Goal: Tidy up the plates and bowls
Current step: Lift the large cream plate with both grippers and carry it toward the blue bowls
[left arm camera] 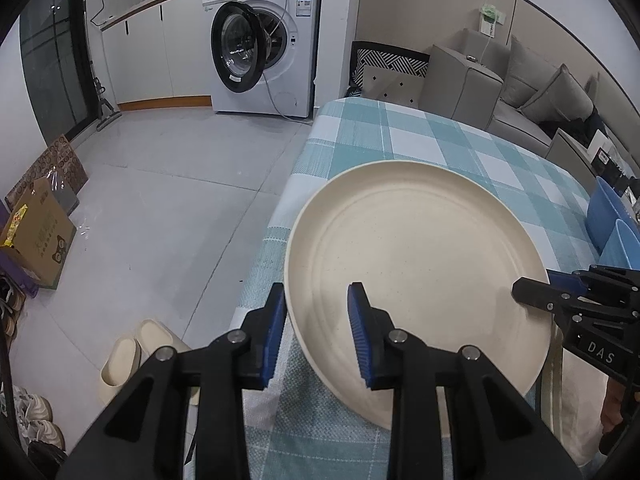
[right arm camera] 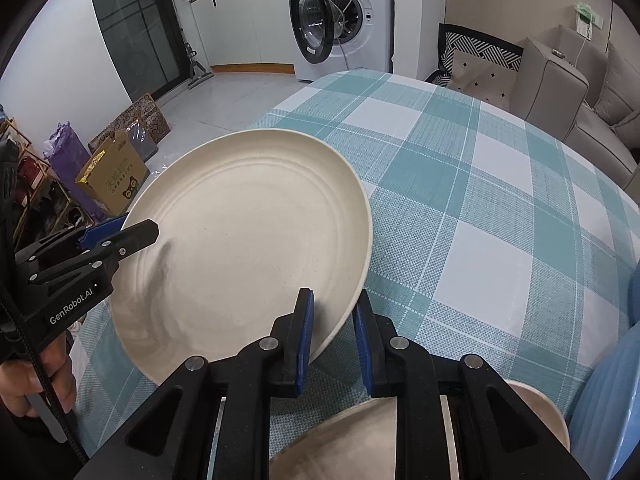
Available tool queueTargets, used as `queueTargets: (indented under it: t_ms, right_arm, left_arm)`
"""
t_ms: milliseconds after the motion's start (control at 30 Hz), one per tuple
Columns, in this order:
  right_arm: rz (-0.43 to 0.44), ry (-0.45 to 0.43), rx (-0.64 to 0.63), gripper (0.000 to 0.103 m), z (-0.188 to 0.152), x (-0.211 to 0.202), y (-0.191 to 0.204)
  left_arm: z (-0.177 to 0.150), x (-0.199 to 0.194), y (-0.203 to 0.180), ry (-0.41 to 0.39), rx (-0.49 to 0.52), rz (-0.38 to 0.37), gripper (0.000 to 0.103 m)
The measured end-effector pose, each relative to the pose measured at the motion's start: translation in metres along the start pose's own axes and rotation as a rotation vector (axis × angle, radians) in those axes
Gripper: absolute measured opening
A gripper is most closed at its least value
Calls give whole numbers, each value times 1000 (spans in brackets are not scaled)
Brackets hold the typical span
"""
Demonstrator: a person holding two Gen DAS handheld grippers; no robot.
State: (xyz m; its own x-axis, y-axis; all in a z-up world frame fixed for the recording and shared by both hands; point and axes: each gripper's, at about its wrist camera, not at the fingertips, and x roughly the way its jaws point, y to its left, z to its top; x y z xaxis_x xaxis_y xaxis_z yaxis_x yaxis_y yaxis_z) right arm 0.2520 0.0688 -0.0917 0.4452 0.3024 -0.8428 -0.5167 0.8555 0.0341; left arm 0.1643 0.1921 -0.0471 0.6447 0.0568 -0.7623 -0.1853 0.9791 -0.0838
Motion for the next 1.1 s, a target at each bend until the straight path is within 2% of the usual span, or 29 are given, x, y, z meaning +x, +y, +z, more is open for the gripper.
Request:
queueTargets:
  t_ms: [1100]
  right_arm:
    - [-2, -70, 50, 20, -11, -52, -25]
  left_arm:
    - [1, -30, -36, -56, 61, -27, 30]
